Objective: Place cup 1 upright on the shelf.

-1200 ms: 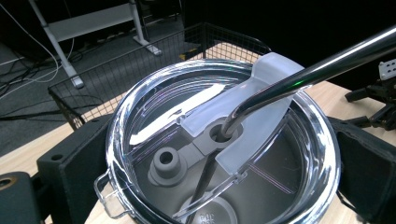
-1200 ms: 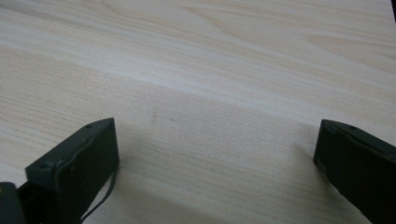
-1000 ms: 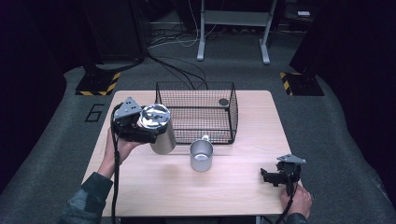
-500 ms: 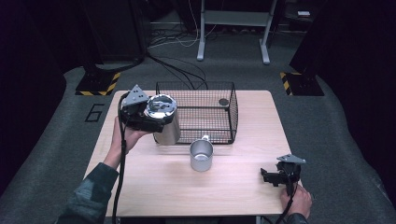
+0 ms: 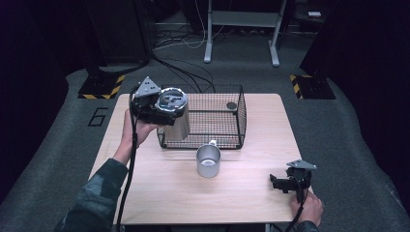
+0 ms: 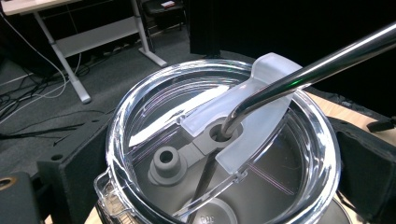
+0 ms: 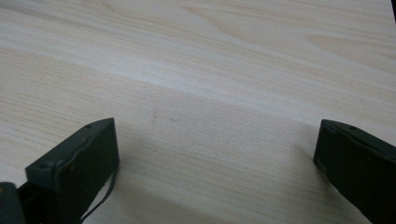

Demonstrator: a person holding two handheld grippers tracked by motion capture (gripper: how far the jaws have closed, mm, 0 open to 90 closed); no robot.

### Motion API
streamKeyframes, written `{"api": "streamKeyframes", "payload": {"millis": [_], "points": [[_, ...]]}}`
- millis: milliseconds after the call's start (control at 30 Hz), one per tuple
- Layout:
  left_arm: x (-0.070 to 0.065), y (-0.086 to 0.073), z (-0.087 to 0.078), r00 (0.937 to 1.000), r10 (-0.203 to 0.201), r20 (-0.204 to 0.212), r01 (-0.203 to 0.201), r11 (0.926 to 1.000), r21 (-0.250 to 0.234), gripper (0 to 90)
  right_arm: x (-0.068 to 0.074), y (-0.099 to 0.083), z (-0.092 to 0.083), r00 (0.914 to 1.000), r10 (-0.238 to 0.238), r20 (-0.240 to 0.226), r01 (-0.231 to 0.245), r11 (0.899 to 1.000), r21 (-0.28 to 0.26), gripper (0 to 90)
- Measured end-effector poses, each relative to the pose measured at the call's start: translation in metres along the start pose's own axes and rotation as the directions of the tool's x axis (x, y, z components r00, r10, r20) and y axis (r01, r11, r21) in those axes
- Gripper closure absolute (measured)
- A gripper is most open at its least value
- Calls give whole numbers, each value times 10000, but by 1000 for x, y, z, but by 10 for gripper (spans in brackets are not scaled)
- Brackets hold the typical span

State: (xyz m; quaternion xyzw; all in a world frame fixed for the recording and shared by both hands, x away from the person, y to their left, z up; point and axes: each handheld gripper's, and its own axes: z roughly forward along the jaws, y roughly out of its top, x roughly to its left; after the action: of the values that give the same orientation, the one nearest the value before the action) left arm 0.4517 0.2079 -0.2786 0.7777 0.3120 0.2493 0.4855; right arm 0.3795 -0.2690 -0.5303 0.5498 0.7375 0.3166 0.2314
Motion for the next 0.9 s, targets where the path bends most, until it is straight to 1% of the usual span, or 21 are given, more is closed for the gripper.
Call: {"api": "streamKeyframes", "payload": {"millis": [67, 167, 200, 233, 300, 467, 533, 567, 633, 667, 700, 733, 900], "points": [[1, 2, 4, 10000, -83, 5, 83, 9999, 83, 40, 0, 0, 0, 10000, -7, 6, 7, 10000, -2, 0], [2, 3, 8, 9999, -119, -98, 120, 9999, 43, 40, 0, 0, 0, 10000, -10, 8, 10, 10000, -5, 0], [3, 4, 10, 9999, -66, -117, 67, 10000, 61, 40, 0, 0, 0, 10000, -9, 8, 9, 10000, -4, 0], [5, 5, 14, 9998, -149, -138, 150, 9999, 73, 40, 0, 0, 0, 10000, -4, 7, 4, 10000, -5, 0], [6, 6, 19, 9998, -99, -180, 101, 9999, 109, 40, 0, 0, 0, 10000, -2, 9, 2, 10000, -8, 0], [10, 9, 26, 9995, -133, -276, 136, 9998, 119, 40, 0, 0, 0, 10000, 1, -1, -1, 10000, -8, 0], [12, 9, 32, 9990, -243, -364, 248, 9996, 151, 40, 0, 0, 0, 10000, -5, 9, 5, 10000, -6, 0], [13, 9, 34, 9989, -235, -397, 242, 9996, 158, 40, 0, 0, 0, 10000, 2, 9, -2, 10000, -14, 0], [15, 9, 38, 9983, -368, -458, 373, 9993, 92, 40, 0, 0, 0, 10000, 0, 7, 0, 10000, -7, 0], [15, 9, 38, 9983, -368, -458, 373, 9993, 92, 40, 0, 0, 0, 10000, -7, 8, 7, 10000, -6, 0], [17, 8, 42, 9980, -361, -525, 369, 9992, 149, 40, 0, 0, 0, 10000, -7, 7, 7, 10000, -5, 0], [18, 8, 44, 9974, -442, -562, 450, 9989, 144, 40, 0, 0, 0, 10000, 2, 8, -2, 10000, -13, 0], [22, 6, 54, 9956, -556, -758, 572, 9982, 204, 40, 0, 0, 0, 10000, -2, 6, 2, 10000, -8, 0]]}}
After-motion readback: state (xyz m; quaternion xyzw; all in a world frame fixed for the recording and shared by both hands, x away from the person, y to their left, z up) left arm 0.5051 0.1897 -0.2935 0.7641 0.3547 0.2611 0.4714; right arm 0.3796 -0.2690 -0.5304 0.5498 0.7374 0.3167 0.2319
